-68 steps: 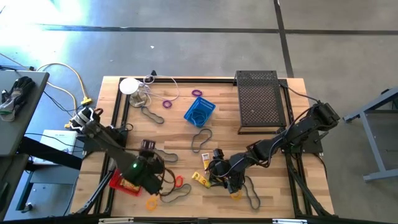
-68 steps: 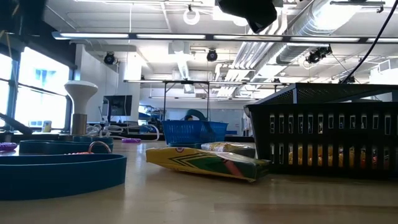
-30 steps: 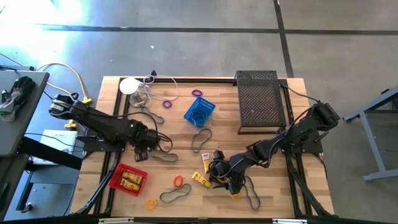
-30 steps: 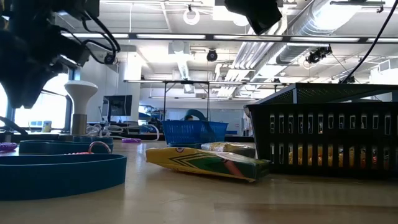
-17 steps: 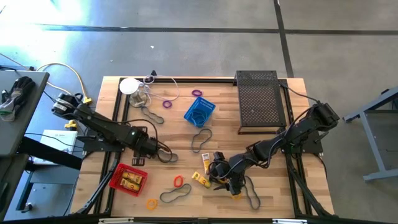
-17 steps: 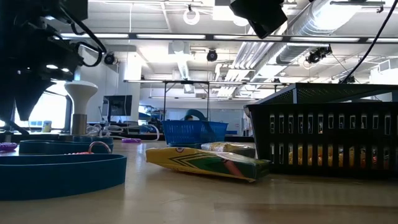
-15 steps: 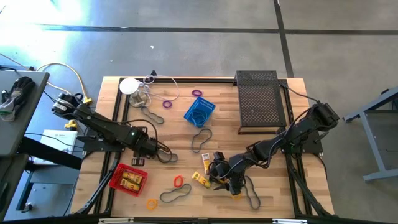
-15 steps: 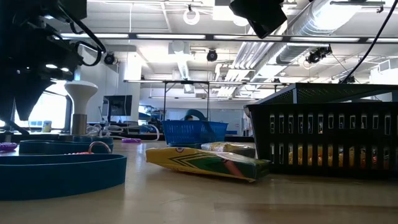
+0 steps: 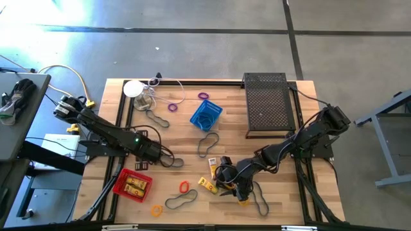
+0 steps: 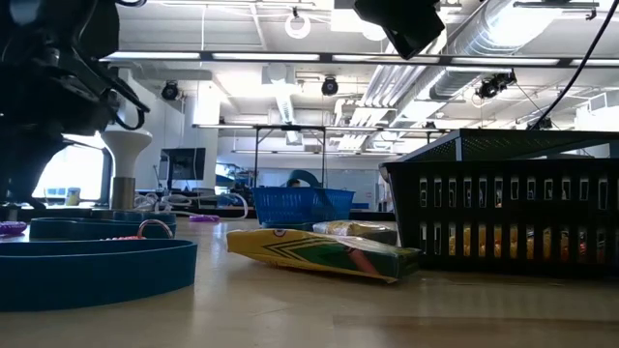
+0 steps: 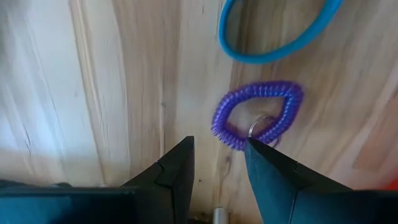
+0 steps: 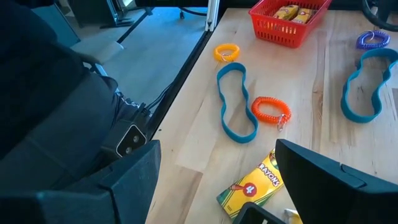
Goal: Pick & Place Office Desk Supplies
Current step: Put the bottom purple wrist coil keychain into the black bin
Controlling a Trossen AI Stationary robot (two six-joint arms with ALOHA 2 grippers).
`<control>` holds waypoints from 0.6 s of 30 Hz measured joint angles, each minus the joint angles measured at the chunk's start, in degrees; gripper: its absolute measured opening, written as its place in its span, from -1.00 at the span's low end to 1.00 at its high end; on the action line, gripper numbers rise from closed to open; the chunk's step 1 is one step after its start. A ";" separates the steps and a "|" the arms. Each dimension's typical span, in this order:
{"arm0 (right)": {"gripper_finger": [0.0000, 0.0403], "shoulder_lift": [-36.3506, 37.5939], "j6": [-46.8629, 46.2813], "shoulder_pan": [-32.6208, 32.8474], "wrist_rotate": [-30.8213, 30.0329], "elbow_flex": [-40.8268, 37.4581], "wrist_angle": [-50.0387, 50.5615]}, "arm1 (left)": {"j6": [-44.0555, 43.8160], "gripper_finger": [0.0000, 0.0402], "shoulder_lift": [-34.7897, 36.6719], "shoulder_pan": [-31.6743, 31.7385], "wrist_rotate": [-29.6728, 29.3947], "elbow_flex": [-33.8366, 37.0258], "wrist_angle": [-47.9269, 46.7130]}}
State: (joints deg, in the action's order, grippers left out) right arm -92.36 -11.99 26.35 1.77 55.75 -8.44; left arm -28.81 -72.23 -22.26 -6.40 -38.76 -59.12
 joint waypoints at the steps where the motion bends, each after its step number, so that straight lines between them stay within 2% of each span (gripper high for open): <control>1: 0.51 0.00 0.00 0.00 -0.01 0.00 0.02 | -0.16 -0.34 0.00 0.00 -0.33 -0.02 0.39; 11: 0.51 0.00 0.00 0.00 -0.11 0.00 0.02 | -1.31 -0.34 -0.41 0.00 -1.41 -0.02 2.84; 15: 0.51 0.00 -0.03 0.00 -0.14 0.00 0.04 | -4.44 -0.34 -3.11 0.02 -1.11 0.00 2.65; 18: 0.51 0.02 -0.28 0.00 -0.14 0.00 0.04 | -3.55 -0.34 -6.37 0.00 -1.15 0.00 2.85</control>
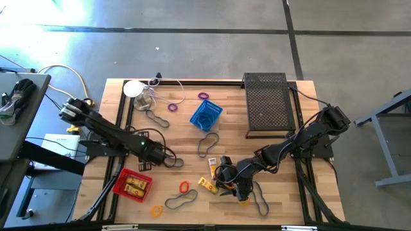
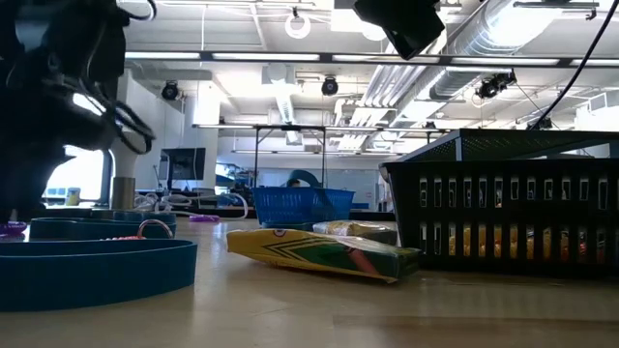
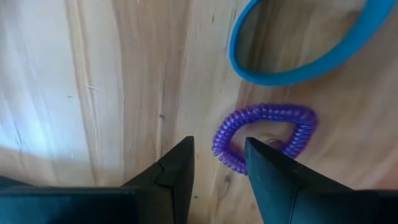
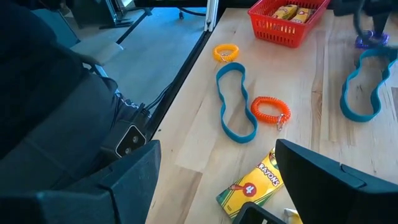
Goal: Pick & Place Office Desk Supplies
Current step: Put the bottom purple wrist coil keychain into the black bin
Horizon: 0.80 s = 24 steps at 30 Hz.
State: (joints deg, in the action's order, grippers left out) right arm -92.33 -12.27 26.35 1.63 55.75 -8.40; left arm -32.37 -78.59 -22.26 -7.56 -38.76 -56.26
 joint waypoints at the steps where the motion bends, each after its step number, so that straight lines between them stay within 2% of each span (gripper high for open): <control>1: 0.51 0.00 0.00 0.00 0.00 0.00 0.00 | 0.66 -0.34 -1.02 0.00 -0.09 0.00 0.05; 8: 0.51 0.00 0.02 0.00 -0.02 0.00 0.00 | 3.61 -0.34 -6.85 0.00 0.56 -0.31 0.13; 14: 0.51 0.00 0.02 0.00 0.00 0.00 0.02 | 5.80 -0.37 -8.25 0.02 2.68 -0.22 0.27; 17: 0.51 0.00 0.00 0.02 0.00 0.00 0.02 | 5.80 -0.50 -8.25 0.02 3.00 -0.20 0.56; 24: 0.51 0.02 -0.17 0.02 0.04 0.00 0.02 | 5.80 -0.94 -8.30 0.00 3.58 -0.14 0.89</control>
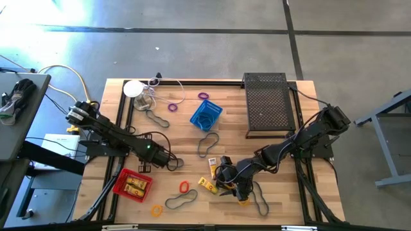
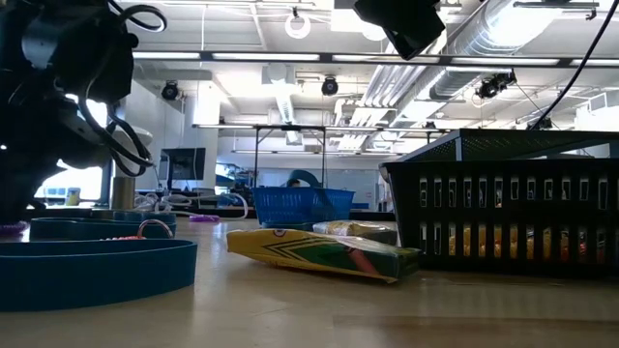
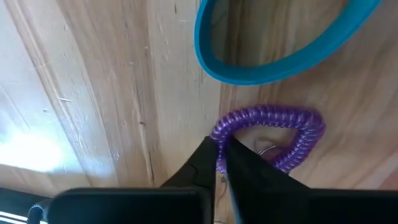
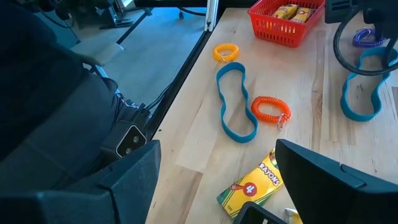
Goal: Pick & Place Office Desk Supplies
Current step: Put the bottom purple wrist coil keychain into the black bin
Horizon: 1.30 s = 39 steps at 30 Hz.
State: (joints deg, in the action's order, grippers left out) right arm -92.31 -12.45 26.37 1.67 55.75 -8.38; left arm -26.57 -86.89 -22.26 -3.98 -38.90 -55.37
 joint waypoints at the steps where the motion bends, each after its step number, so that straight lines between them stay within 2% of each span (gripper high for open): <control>1: 0.51 0.00 0.00 0.00 0.00 0.00 0.00 | 0.00 -0.95 0.00 0.00 -0.03 0.03 0.00; 8: 0.51 0.00 0.00 0.00 -0.02 0.00 0.02 | -0.69 -0.97 -0.31 0.02 0.21 -3.42 -5.72; 12: 0.51 0.00 0.00 0.00 -0.02 0.00 0.02 | -1.66 -0.97 -0.28 -0.30 0.00 -10.16 -10.86; 16: 0.51 0.00 -1.48 0.40 -0.04 0.00 0.00 | -3.25 -0.98 -0.26 -1.83 -3.03 -17.83 -16.55; 19: 0.51 0.00 -3.80 1.11 -0.02 0.00 0.00 | -3.78 -0.98 -0.22 -3.99 -8.04 -23.73 -19.56; 24: 0.51 0.00 -4.24 2.24 -0.62 0.00 0.01 | -4.89 -0.98 -0.15 -8.29 -20.30 -32.01 -18.62; 29: 0.51 0.00 -3.98 2.53 -3.56 0.00 0.02 | -3.89 -0.98 -0.14 -11.28 -34.19 -34.18 -6.84; 34: 0.50 0.00 -3.95 2.36 -8.78 0.00 0.55 | 3.97 -0.98 -1.38 -11.19 -35.25 -34.18 11.89; 39: 0.46 0.00 -4.43 1.65 -17.58 0.00 0.90 | 14.65 -0.98 -4.25 -10.83 -34.73 -34.18 24.54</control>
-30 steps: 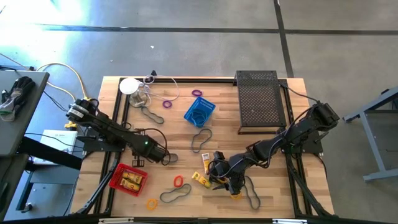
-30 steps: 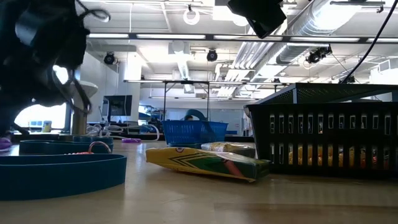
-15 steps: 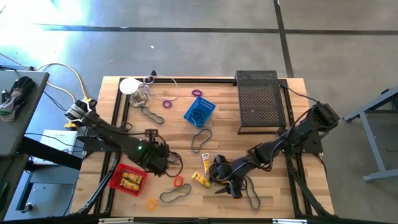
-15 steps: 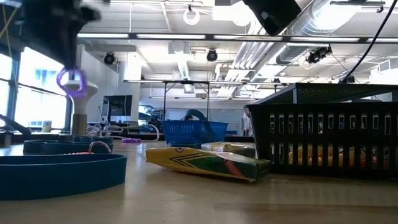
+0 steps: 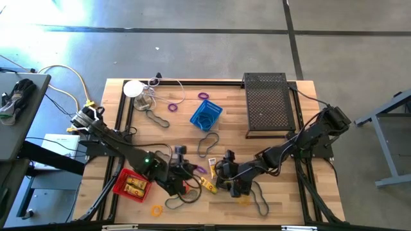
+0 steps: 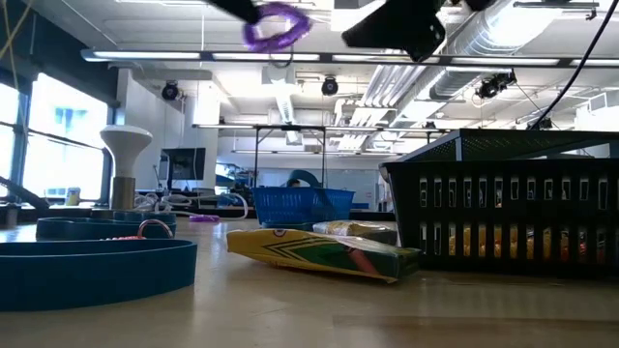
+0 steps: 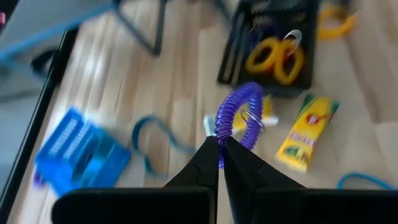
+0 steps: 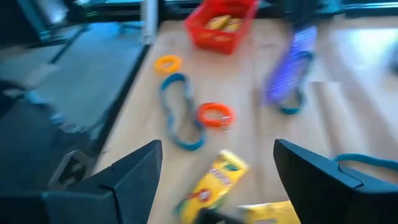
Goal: Pick & Place Office Desk Supplies
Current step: Put the bottom purple wrist coil keychain into the black bin
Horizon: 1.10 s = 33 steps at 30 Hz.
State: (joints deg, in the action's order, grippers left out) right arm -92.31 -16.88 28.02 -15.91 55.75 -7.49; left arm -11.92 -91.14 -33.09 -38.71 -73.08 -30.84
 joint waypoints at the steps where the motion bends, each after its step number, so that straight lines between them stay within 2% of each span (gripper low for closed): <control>1: 0.45 0.00 -0.02 -0.28 -0.65 0.00 -0.03 | 2.03 -0.98 -0.72 0.25 0.34 0.00 2.34; 8: 0.40 0.00 -4.62 -2.73 -0.48 0.00 -0.37 | 13.25 -0.98 -4.19 2.60 1.89 0.00 13.58; 15: 0.39 0.00 -5.63 -3.79 1.20 0.00 0.22 | 13.87 -0.98 -4.27 4.60 4.17 -0.02 15.40; 18: 0.31 0.00 -5.63 -3.75 1.20 0.00 0.41 | 13.91 -0.98 -4.27 4.69 4.23 -0.02 15.46; 23: -0.01 0.00 -5.50 -3.75 1.08 0.00 0.74 | 14.05 -0.98 -4.27 4.36 4.47 -0.02 15.44; 32: -0.87 0.00 -5.37 -3.77 0.84 0.00 1.62 | 15.30 -0.95 -4.27 4.32 4.46 -0.02 15.67; 33: -0.92 0.00 -5.36 -3.77 0.84 0.00 1.74 | 15.75 -0.93 -4.27 4.32 4.46 -0.02 15.79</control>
State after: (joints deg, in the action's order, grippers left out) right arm -92.31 -22.24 24.25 -15.07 55.75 -5.75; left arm 3.82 -95.42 -28.77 -34.25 -73.10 -15.05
